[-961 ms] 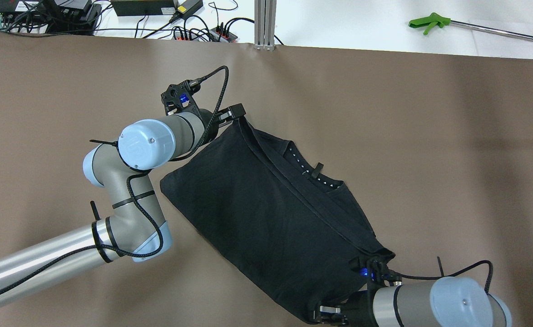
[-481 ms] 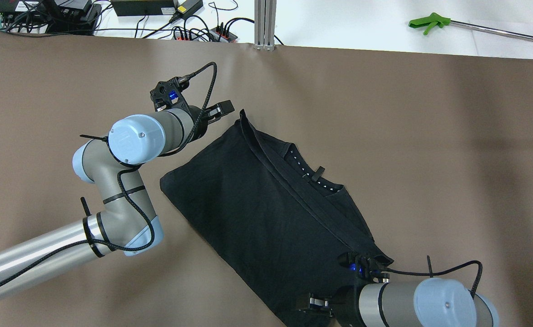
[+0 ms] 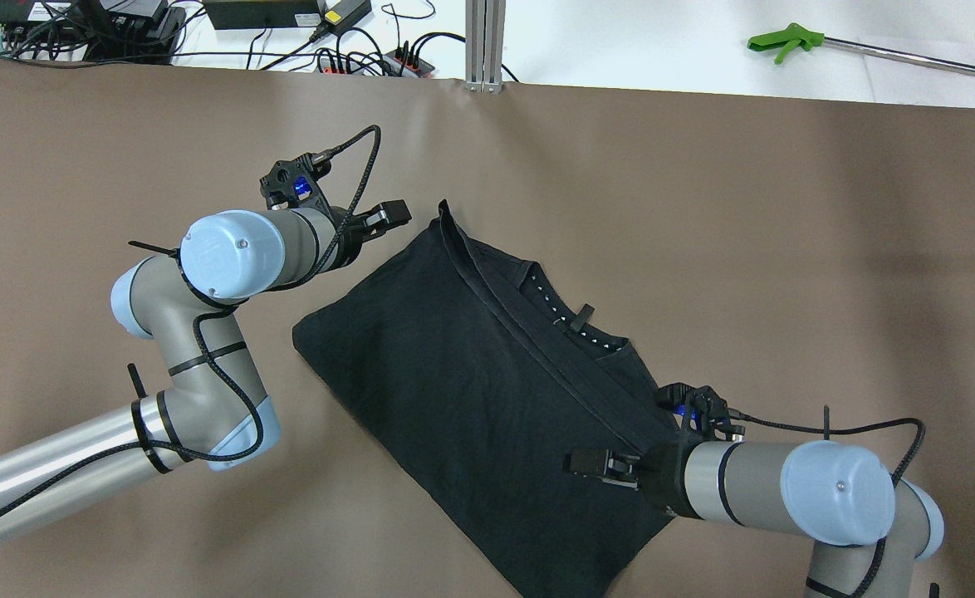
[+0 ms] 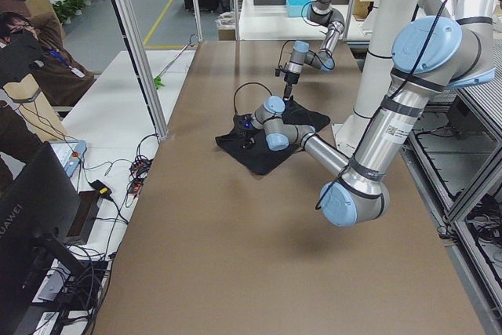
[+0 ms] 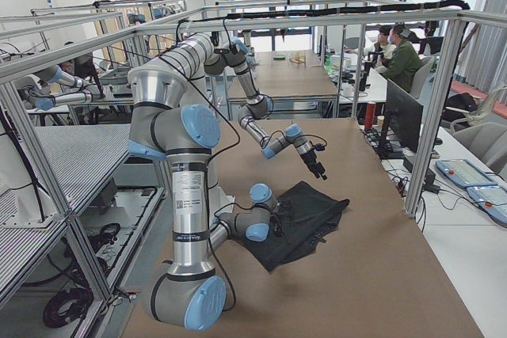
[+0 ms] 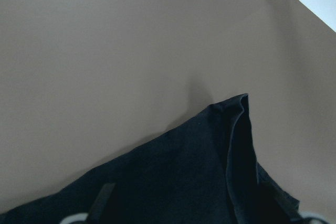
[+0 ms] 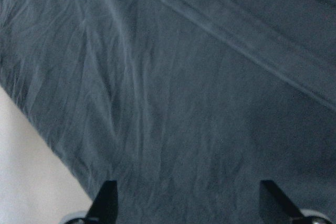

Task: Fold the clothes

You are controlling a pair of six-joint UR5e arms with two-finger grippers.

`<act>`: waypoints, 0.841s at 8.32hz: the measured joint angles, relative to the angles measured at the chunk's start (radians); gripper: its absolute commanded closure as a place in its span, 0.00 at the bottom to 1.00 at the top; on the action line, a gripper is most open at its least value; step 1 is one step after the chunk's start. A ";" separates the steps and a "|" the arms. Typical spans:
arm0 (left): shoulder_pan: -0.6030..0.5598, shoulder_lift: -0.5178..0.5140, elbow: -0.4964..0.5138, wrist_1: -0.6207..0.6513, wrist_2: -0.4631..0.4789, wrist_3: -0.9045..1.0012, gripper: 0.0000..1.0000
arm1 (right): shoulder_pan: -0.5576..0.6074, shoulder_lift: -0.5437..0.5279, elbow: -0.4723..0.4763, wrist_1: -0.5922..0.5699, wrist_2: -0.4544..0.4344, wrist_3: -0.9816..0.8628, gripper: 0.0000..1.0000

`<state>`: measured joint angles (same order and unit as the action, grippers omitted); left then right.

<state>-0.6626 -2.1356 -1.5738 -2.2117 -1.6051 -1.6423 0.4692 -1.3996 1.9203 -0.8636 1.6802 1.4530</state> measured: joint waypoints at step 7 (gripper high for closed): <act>0.002 0.241 -0.028 -0.244 -0.120 0.044 0.06 | 0.054 0.028 -0.036 -0.018 -0.028 -0.048 0.06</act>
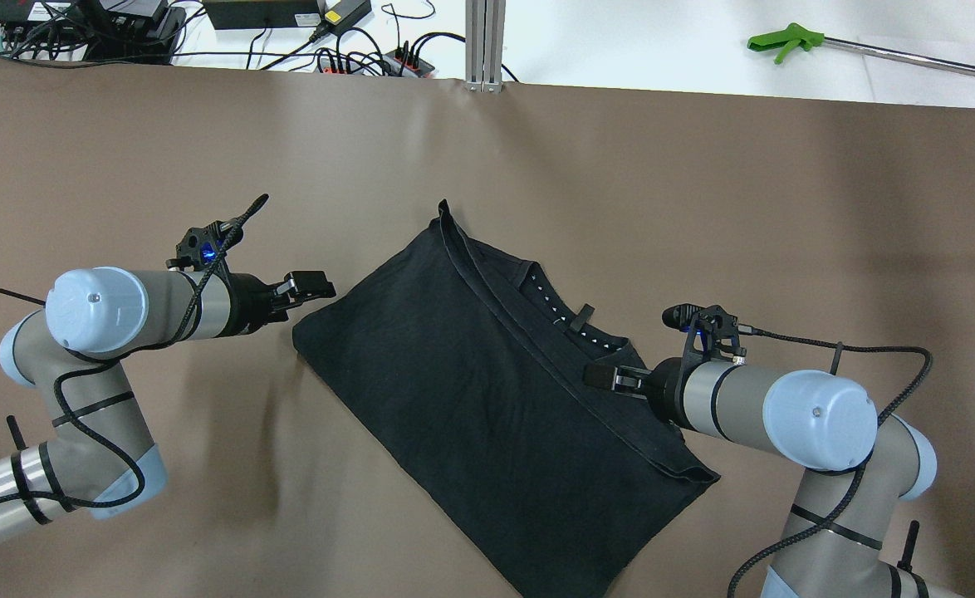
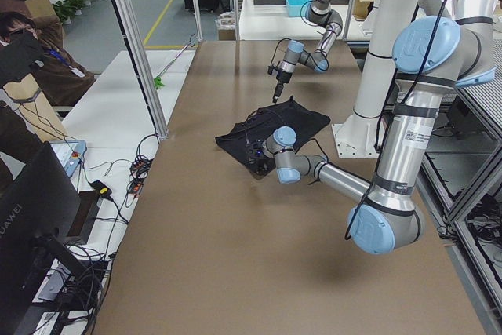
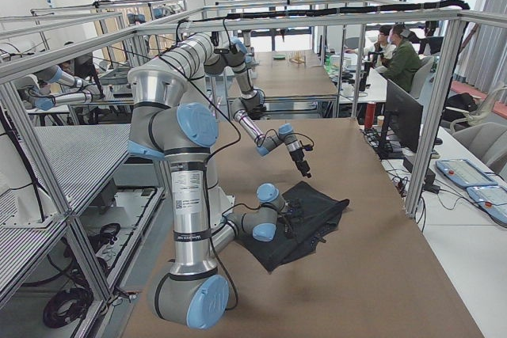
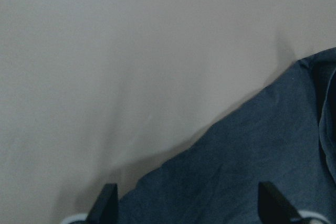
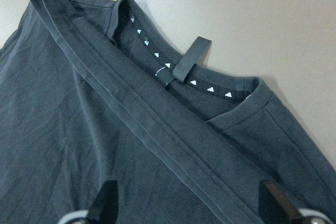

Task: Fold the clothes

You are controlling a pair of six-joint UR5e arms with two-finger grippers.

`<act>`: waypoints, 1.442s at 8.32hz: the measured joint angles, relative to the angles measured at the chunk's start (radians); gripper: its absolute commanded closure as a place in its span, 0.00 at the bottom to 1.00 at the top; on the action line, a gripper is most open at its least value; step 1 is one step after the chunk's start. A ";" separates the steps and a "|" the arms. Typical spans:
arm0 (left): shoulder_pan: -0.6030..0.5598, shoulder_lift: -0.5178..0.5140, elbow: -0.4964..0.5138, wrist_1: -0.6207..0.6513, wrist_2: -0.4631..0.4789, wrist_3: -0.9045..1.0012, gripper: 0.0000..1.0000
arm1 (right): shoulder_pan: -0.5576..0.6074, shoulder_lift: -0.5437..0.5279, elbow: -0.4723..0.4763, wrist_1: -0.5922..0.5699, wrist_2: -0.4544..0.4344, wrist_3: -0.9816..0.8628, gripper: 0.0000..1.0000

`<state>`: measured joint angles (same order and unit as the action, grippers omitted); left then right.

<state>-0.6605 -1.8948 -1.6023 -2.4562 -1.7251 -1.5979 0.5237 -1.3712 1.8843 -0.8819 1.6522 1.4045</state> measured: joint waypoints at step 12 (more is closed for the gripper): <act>0.081 0.036 0.003 0.000 0.049 0.026 0.84 | 0.010 -0.007 0.001 0.015 -0.007 0.032 0.06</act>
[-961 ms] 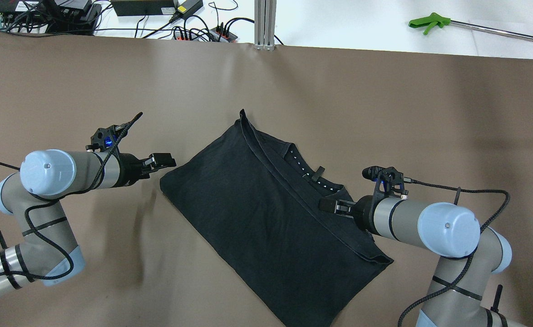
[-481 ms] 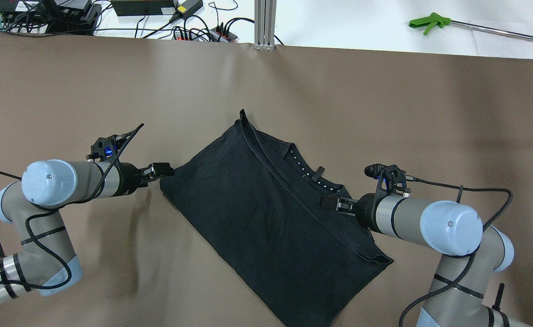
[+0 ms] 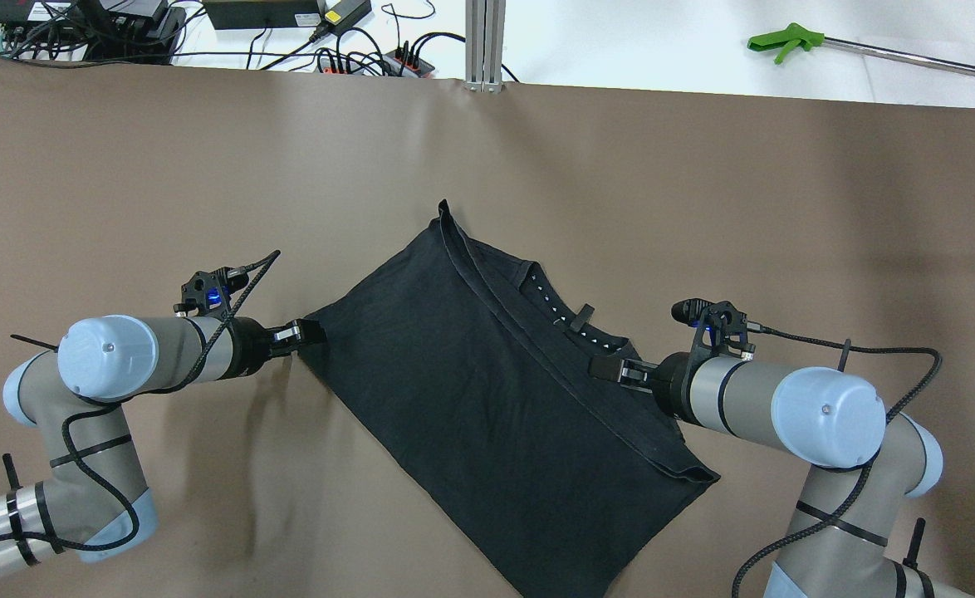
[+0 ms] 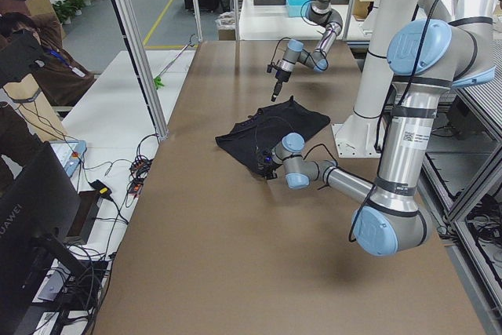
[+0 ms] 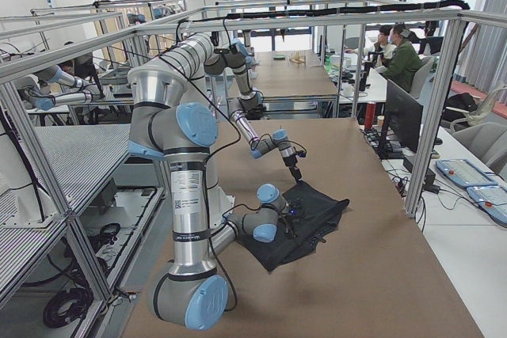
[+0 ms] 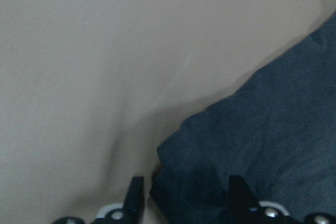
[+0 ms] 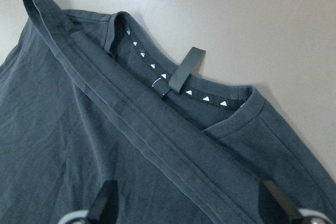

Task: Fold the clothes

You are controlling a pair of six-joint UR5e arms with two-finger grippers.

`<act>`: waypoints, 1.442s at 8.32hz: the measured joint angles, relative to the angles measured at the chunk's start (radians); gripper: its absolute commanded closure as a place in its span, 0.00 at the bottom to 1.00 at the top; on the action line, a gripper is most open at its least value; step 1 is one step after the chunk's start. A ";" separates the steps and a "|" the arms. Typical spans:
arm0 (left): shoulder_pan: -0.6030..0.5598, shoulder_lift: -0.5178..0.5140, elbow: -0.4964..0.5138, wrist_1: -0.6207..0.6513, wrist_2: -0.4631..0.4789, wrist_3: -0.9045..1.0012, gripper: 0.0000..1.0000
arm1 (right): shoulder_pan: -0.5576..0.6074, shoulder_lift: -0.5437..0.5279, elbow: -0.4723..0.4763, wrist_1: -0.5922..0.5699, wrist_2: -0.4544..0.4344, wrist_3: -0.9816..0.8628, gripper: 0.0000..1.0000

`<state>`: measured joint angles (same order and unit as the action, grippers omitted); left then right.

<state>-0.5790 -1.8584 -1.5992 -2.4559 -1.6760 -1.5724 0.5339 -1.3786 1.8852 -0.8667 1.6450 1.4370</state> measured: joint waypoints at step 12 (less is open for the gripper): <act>-0.080 -0.161 0.049 0.202 0.003 0.092 1.00 | 0.000 -0.025 0.002 0.005 0.000 -0.001 0.06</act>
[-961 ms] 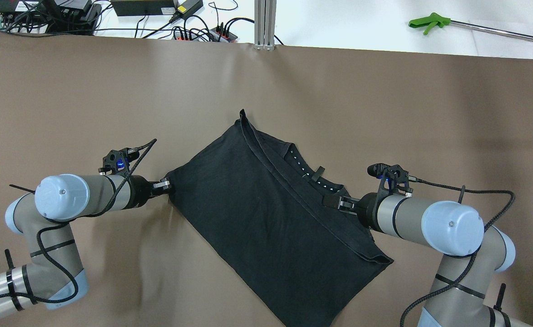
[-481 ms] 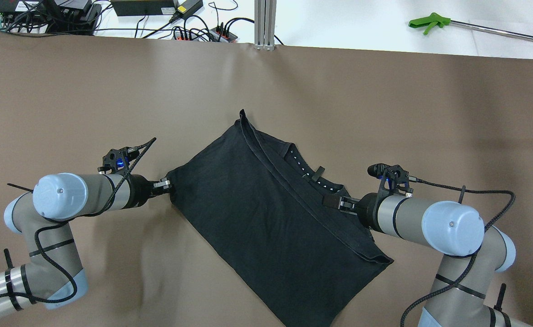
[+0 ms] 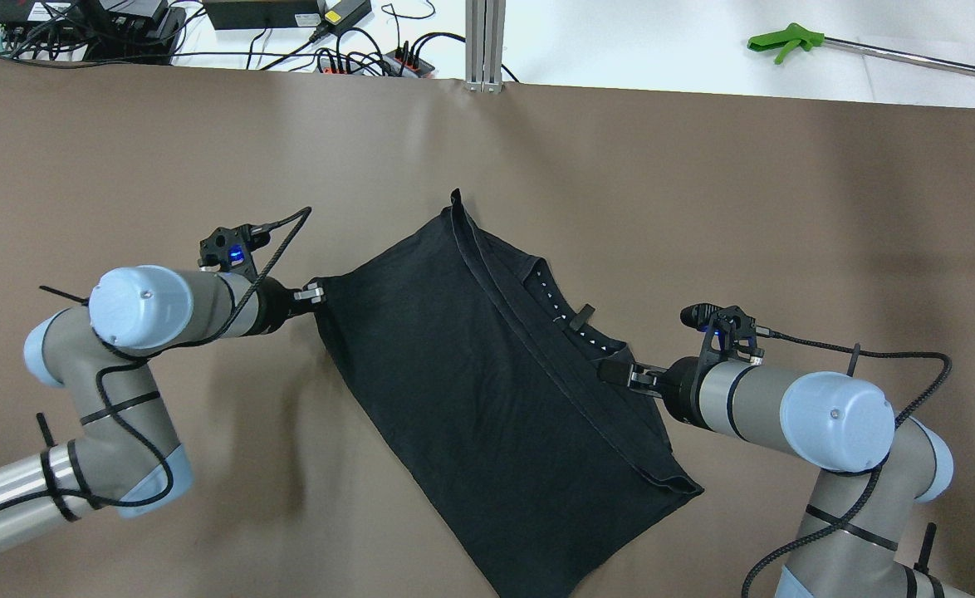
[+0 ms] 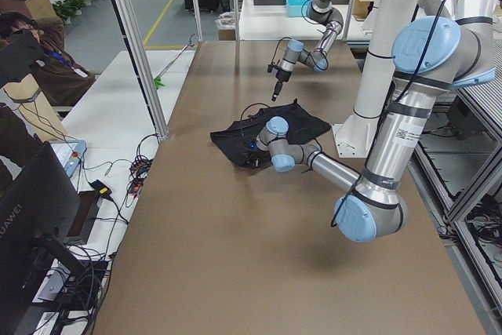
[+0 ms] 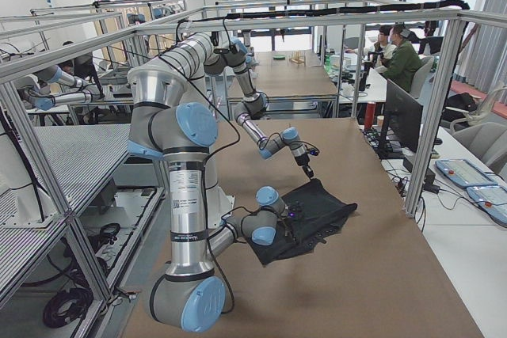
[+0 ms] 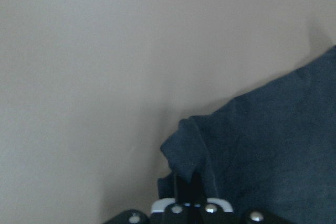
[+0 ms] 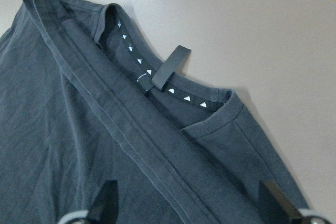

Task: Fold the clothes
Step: 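Grasp the side edge with the left gripper and pull it farther from the robot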

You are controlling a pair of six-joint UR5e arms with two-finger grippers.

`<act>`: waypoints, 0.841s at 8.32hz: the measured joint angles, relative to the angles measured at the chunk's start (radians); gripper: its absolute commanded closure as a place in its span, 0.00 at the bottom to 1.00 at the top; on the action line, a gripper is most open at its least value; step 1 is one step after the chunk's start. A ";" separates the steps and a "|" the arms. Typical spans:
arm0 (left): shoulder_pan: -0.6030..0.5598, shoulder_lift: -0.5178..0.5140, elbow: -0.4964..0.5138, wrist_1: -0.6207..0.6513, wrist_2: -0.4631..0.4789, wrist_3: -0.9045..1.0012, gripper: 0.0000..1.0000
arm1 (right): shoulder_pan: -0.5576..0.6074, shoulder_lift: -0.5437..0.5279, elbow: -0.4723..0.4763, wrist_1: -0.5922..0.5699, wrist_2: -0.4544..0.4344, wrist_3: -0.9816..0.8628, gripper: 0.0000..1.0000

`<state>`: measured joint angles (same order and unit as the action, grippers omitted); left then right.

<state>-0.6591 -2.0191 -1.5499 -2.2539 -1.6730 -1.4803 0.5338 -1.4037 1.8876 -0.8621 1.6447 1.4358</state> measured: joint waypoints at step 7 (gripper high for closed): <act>-0.115 -0.450 0.512 0.034 0.032 0.062 1.00 | -0.002 -0.005 -0.002 -0.013 0.000 0.001 0.06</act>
<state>-0.7738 -2.4689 -1.0382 -2.2201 -1.6411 -1.4188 0.5320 -1.4088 1.8853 -0.8756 1.6445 1.4370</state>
